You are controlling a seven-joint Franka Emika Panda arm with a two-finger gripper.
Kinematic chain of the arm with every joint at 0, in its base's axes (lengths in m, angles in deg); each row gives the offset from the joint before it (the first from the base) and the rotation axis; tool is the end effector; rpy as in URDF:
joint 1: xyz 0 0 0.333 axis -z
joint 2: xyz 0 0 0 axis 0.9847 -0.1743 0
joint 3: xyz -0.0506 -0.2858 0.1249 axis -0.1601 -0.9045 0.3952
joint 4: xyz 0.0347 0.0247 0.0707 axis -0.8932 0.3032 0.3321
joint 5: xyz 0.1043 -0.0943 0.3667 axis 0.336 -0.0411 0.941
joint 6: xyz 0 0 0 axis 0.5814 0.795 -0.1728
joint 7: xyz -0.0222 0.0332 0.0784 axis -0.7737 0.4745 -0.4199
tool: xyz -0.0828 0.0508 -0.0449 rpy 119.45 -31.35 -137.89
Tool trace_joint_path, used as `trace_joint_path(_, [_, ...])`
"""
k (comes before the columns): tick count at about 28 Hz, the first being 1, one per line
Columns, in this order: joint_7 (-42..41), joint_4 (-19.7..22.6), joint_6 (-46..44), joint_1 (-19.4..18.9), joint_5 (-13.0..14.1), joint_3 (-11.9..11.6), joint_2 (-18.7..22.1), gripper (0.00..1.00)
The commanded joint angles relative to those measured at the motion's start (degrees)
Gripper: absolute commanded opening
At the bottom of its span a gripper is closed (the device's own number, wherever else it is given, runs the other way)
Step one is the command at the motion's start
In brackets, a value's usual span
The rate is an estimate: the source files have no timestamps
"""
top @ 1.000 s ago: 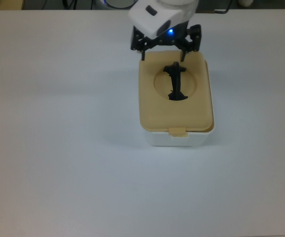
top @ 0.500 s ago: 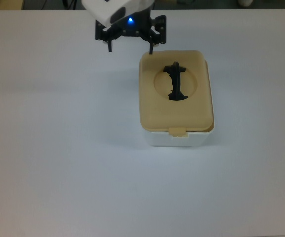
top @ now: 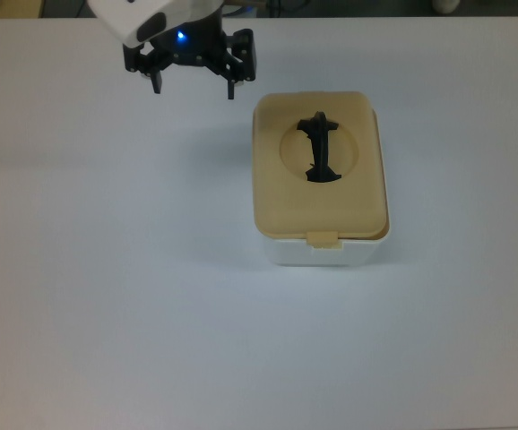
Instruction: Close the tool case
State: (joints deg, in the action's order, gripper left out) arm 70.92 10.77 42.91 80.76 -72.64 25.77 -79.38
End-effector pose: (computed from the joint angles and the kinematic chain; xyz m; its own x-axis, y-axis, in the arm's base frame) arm 0.6202 0.0313 0.5783 0.9992 -0.0209 -0.0344 -0.0200 -0.9995 0.0248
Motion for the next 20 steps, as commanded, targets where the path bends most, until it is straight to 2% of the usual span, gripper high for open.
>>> trace_joint_path(1, [-1.93,1.43,-0.31,1.05,-0.47,-0.09,1.5,1.0])
trace_joint_path(20, [-2.29,1.34,0.04,2.02,-0.65,-0.18,1.24,1.0])
